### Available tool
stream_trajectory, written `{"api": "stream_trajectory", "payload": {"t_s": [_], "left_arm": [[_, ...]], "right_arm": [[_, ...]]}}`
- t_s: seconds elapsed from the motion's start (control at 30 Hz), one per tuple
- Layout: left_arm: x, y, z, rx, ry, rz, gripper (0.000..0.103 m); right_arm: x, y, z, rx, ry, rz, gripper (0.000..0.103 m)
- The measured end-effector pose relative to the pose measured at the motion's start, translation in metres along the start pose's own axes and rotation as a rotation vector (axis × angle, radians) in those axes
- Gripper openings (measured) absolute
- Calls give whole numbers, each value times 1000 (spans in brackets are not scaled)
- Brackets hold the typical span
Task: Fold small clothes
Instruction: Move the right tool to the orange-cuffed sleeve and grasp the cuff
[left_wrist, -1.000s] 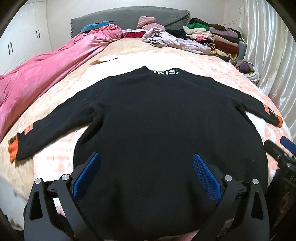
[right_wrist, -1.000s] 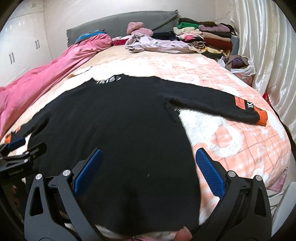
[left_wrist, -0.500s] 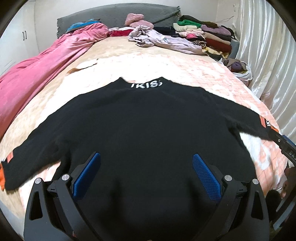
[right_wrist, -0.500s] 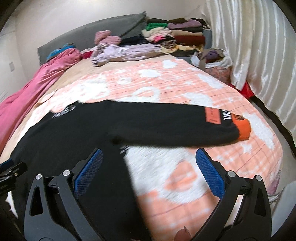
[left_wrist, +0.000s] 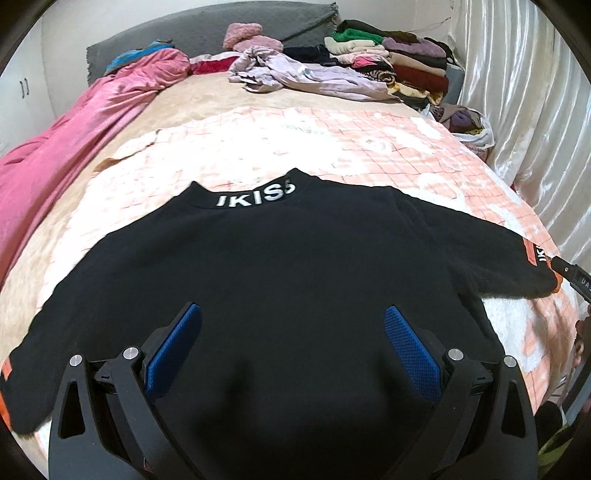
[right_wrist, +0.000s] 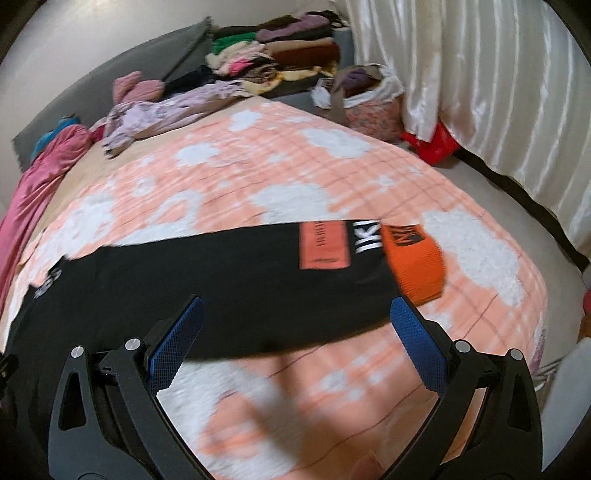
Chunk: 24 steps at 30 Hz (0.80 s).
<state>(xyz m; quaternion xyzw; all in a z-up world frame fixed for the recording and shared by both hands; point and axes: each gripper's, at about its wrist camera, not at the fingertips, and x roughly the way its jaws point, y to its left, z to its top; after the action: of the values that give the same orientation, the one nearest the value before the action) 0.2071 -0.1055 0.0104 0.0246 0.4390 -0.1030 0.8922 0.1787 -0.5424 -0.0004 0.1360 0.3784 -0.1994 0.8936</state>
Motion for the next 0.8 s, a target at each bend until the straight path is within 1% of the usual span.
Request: {"api": "stream_trajectory", "payload": {"t_s": [0.07, 0.13, 0.23, 0.33, 0.43, 0.63, 0.7, 0.73, 0.77, 0.8], "left_arm": [[9, -3, 4, 2, 10, -15, 99], [16, -6, 7, 8, 15, -14, 99], [28, -10, 11, 17, 20, 4, 99], [39, -13, 15, 21, 31, 6, 99], [46, -14, 16, 26, 32, 15, 99], [67, -8, 17, 14, 44, 45, 99], [74, -5, 17, 9, 49, 55, 99], [76, -5, 17, 7, 51, 58, 99], [80, -3, 16, 4, 55, 62, 99], [83, -2, 16, 0, 57, 64, 99]], "right_arm": [[8, -15, 5, 30, 3, -27, 95], [17, -28, 9, 54, 16, -37, 95], [30, -47, 16, 89, 31, -61, 95], [40, -61, 23, 105, 38, -78, 95], [49, -76, 29, 129, 55, -88, 91], [75, -89, 35, 142, 122, -91, 69], [84, -92, 34, 146, 140, -77, 55], [87, -92, 34, 146, 143, -61, 52], [88, -90, 33, 136, 139, -47, 45], [88, -88, 33, 124, 133, -40, 41]]}}
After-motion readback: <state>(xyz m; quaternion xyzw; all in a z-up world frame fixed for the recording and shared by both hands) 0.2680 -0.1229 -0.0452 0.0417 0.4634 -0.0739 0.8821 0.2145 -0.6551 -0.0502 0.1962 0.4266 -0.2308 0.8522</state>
